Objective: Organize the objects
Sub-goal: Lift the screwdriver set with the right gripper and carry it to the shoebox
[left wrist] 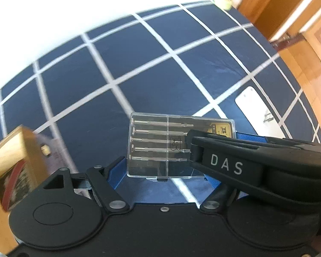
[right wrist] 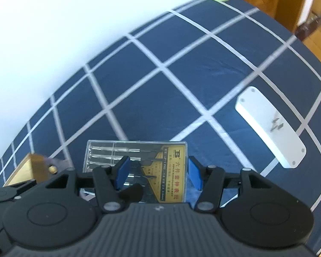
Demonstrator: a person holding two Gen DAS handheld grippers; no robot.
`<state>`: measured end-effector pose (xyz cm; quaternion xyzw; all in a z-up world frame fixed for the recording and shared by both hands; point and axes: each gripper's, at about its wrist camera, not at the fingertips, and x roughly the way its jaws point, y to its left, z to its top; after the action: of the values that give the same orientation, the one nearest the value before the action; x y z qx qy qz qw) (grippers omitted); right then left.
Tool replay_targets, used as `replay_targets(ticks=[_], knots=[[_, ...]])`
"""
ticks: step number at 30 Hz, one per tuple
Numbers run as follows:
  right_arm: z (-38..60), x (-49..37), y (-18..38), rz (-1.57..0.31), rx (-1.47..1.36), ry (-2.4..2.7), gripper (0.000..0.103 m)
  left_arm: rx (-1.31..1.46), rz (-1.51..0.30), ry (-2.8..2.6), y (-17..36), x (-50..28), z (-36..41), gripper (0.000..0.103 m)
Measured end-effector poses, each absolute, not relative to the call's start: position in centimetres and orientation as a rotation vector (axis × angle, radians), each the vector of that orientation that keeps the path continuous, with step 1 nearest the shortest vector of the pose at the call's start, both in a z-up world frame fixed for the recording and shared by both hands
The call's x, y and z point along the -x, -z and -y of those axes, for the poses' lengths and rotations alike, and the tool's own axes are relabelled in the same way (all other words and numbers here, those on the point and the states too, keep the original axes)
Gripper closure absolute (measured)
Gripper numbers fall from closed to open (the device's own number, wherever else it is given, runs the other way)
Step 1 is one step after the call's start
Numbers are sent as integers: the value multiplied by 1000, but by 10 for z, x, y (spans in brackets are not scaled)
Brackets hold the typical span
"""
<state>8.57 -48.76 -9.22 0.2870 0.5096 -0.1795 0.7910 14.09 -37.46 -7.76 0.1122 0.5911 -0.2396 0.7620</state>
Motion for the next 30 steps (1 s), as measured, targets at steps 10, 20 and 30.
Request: replay_targets(ticks=[10, 20, 30], knots=[[397, -92, 55, -1073, -503, 232, 46, -138, -1231, 384, 42, -115, 283, 28], [310, -107, 42, -1073, -397, 91, 46, -36, -1209, 262, 31, -99, 197, 28], [238, -135, 45, -1098, -314, -2, 46, 61, -1214, 173, 37, -100, 124, 28]])
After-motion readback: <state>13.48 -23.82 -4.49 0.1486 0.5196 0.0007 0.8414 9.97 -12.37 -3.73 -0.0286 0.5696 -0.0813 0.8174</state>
